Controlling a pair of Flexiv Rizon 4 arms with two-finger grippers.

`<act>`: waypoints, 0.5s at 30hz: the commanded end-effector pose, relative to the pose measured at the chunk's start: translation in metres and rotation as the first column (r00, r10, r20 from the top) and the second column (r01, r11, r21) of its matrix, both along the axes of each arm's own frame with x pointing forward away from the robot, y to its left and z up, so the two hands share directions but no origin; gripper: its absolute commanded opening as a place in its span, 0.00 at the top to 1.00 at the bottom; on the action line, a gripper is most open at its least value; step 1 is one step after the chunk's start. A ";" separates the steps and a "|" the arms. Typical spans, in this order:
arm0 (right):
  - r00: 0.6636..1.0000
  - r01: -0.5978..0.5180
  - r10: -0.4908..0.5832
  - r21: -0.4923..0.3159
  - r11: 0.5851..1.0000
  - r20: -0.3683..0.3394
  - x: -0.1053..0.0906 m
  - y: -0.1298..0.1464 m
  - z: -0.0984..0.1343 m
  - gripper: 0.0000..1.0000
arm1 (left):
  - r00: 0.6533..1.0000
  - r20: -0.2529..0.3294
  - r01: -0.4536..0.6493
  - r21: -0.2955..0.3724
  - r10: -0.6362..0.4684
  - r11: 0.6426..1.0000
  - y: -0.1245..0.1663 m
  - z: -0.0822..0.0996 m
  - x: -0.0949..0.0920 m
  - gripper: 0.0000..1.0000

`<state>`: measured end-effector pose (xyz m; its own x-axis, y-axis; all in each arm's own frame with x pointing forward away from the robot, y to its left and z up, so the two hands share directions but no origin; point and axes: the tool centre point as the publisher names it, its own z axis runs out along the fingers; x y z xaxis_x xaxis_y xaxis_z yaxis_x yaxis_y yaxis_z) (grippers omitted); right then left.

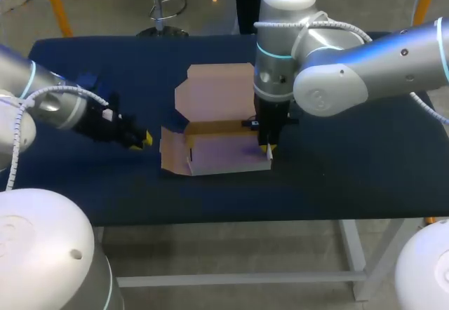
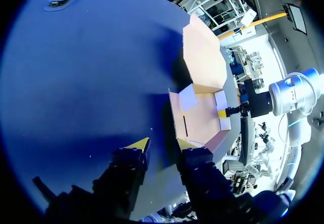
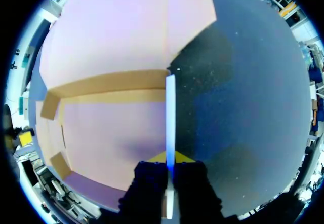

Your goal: Assemble the packaging by folding the flat box into shape, placing the metal phone stand inside, and closing the box properly

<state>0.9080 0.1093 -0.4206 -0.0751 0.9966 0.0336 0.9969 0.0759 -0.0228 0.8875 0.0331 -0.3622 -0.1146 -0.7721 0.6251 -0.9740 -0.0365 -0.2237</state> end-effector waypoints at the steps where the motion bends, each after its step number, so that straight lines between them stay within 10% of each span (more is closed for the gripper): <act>1: 1.000 -0.001 0.001 -0.002 1.000 -0.004 0.001 0.001 0.000 1.00 | 1.000 -0.008 0.026 -0.060 -0.026 0.998 0.000 -0.011 0.005 0.69; 15: 1.000 -0.001 0.001 -0.002 1.000 -0.004 0.001 0.001 0.000 1.00 | 0.998 -0.029 0.059 -0.105 -0.063 0.993 -0.013 -0.028 0.004 0.74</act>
